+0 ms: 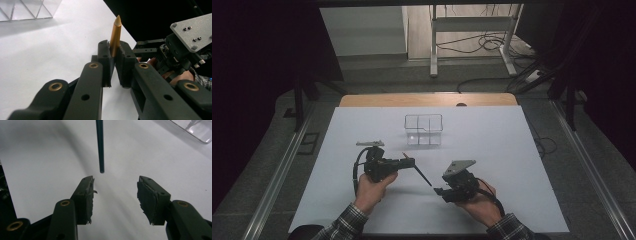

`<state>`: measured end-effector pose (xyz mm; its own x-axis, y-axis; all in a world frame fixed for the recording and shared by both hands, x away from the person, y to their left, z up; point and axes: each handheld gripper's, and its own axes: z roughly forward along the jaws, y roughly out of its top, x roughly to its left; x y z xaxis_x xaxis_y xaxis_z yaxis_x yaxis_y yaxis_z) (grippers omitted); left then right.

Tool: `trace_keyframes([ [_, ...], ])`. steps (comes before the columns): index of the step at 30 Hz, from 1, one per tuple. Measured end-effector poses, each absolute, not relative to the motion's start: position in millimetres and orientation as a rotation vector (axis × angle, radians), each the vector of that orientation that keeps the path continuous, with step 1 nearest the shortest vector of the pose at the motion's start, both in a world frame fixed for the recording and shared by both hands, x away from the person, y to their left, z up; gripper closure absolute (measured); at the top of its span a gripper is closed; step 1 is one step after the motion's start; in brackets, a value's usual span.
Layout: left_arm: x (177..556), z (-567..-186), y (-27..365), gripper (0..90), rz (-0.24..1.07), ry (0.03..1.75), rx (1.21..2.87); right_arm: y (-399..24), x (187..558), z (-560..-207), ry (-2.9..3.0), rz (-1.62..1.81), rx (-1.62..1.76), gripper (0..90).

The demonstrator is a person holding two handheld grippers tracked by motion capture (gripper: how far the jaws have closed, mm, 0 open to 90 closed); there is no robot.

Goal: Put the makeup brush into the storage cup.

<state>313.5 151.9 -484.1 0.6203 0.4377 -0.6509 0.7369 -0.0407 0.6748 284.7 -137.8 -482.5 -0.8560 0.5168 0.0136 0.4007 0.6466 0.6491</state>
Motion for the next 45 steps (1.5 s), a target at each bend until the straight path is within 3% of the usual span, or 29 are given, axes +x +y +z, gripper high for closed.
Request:
trace_keyframes([
  [45,310,-461,182,83.1,-0.068,0.991,1.748,-169,290,-481,2.657,0.953,0.823,28.0],
])
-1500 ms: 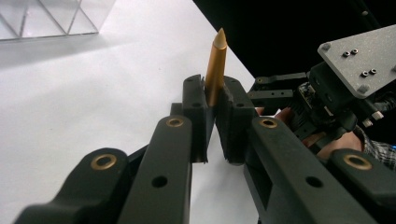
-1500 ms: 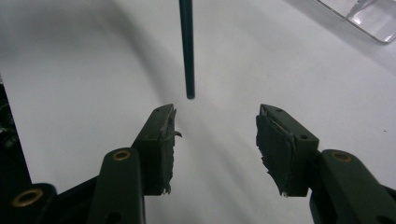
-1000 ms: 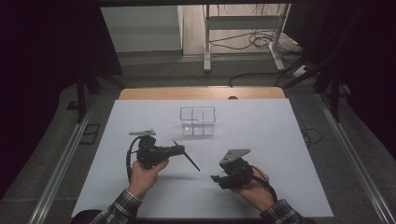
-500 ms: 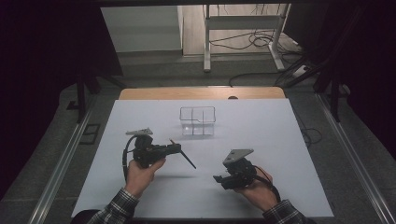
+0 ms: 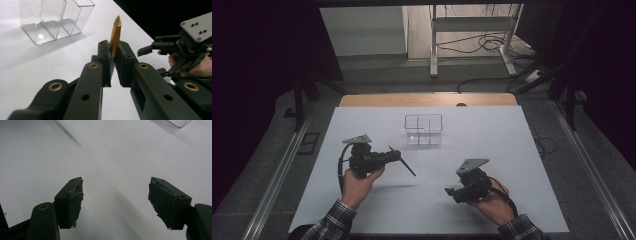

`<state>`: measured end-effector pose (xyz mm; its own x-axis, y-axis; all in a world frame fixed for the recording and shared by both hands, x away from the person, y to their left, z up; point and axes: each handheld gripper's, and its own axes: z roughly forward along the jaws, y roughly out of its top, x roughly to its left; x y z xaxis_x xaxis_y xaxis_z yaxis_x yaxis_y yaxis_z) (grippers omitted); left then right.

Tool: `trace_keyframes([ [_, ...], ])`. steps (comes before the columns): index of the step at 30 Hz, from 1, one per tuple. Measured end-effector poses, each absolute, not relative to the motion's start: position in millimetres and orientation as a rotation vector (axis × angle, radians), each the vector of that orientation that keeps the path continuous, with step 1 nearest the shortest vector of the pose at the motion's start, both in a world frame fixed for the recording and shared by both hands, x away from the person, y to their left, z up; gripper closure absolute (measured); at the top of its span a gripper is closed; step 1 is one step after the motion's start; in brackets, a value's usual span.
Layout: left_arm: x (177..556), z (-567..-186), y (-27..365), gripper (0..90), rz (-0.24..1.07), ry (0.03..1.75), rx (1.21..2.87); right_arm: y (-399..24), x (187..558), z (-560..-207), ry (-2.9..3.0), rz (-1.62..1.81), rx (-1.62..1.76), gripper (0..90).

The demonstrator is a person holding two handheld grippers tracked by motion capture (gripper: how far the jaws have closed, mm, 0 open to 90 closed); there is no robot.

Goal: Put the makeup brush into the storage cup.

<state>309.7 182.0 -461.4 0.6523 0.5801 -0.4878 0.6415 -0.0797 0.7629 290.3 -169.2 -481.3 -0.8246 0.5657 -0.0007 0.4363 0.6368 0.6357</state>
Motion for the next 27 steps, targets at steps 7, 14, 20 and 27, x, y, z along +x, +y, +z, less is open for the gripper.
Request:
trace_keyframes([
  [7,311,-458,185,83.1,-0.027,1.001,1.766,-174,291,-482,2.66,0.944,0.842,24.3],
  [14,312,-455,186,83.1,0.0,1.003,1.771,-176,289,-482,2.661,0.939,0.836,20.6],
  [20,315,-452,188,83.1,0.026,1.01,1.776,-179,287,-482,2.661,0.942,0.838,18.7],
  [27,319,-446,190,83.0,0.068,1.009,1.786,-183,286,-483,2.666,0.942,0.846,16.1],
])
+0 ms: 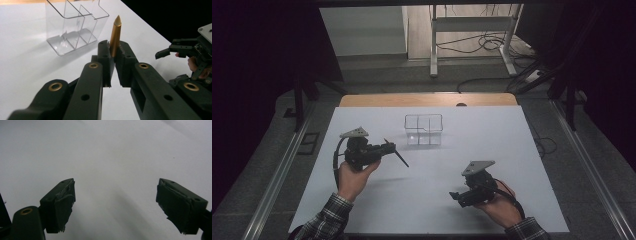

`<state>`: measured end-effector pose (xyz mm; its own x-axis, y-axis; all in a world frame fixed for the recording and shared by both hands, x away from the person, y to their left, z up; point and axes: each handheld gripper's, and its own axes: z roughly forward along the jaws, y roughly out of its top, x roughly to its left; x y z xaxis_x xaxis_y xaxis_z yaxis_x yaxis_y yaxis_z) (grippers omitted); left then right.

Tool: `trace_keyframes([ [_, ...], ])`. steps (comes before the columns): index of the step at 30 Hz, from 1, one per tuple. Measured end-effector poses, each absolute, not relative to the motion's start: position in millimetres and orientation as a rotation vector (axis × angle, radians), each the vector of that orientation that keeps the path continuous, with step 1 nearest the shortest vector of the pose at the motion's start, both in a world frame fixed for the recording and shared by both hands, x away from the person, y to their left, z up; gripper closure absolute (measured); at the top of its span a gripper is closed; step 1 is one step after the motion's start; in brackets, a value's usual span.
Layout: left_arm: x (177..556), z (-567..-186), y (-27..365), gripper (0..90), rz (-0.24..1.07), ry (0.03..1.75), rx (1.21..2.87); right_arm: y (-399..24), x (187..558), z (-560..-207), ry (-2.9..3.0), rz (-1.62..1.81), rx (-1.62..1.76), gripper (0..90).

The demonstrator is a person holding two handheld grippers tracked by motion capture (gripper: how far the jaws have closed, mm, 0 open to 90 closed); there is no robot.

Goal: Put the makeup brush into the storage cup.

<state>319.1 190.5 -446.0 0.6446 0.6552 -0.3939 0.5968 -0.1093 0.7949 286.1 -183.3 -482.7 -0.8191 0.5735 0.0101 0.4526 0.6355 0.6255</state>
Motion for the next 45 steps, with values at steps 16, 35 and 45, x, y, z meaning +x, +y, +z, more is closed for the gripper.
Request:
trace_keyframes([
  [16,332,-433,188,83.0,0.146,0.983,1.815,-195,284,-485,2.655,0.942,0.861,10.3],
  [35,350,-417,182,83.1,0.227,0.948,1.846,-200,282,-487,2.644,0.947,0.852,6.9],
  [45,359,-411,176,83.1,0.245,0.935,1.86,-202,282,-488,2.646,0.952,0.843,5.4],
])
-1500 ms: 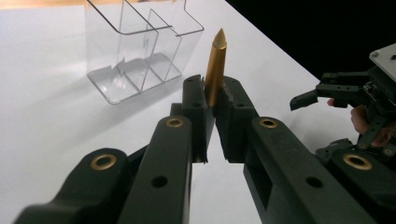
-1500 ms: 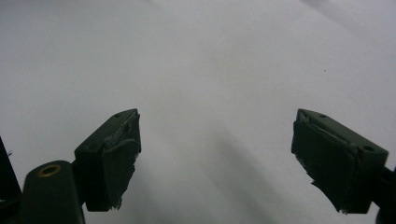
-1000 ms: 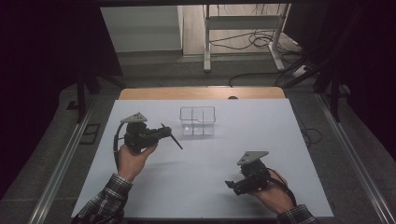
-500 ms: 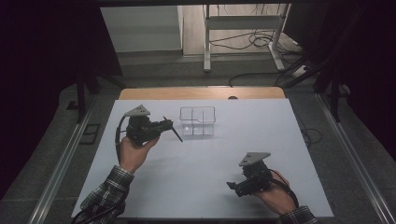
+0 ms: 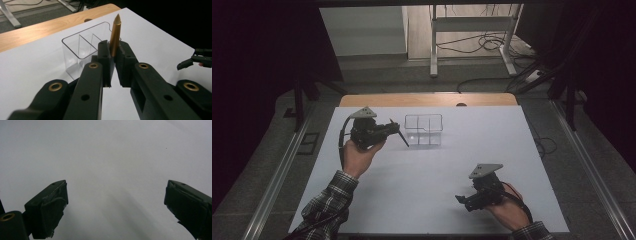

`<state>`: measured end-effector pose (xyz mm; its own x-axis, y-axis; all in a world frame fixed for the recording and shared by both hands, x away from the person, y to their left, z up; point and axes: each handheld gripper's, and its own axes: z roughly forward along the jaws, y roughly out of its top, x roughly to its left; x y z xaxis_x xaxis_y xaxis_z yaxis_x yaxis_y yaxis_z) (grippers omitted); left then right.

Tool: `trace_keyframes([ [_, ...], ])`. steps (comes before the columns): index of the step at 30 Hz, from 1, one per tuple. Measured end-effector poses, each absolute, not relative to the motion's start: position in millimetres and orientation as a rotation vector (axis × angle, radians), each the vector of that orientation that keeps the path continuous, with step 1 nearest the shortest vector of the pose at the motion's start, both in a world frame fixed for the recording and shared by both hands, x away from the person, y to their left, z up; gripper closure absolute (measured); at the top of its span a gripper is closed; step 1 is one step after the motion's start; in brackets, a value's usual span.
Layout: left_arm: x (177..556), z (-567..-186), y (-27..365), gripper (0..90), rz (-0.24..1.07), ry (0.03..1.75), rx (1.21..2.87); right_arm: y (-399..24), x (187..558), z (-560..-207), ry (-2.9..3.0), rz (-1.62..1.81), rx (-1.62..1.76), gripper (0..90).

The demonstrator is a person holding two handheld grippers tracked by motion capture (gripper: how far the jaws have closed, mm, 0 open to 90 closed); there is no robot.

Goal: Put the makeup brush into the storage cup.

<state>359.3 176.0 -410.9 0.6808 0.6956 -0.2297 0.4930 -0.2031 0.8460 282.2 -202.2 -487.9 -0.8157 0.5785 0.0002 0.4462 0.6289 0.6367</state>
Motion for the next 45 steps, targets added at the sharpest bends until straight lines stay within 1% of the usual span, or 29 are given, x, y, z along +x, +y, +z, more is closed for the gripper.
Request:
trace_keyframes([
  [20,380,-397,165,83.1,0.297,0.912,1.887,-203,282,-489,2.657,0.959,0.837,4.0],
  [45,404,-384,156,83.2,0.344,0.933,1.887,-203,283,-492,2.676,0.944,0.837,3.6],
])
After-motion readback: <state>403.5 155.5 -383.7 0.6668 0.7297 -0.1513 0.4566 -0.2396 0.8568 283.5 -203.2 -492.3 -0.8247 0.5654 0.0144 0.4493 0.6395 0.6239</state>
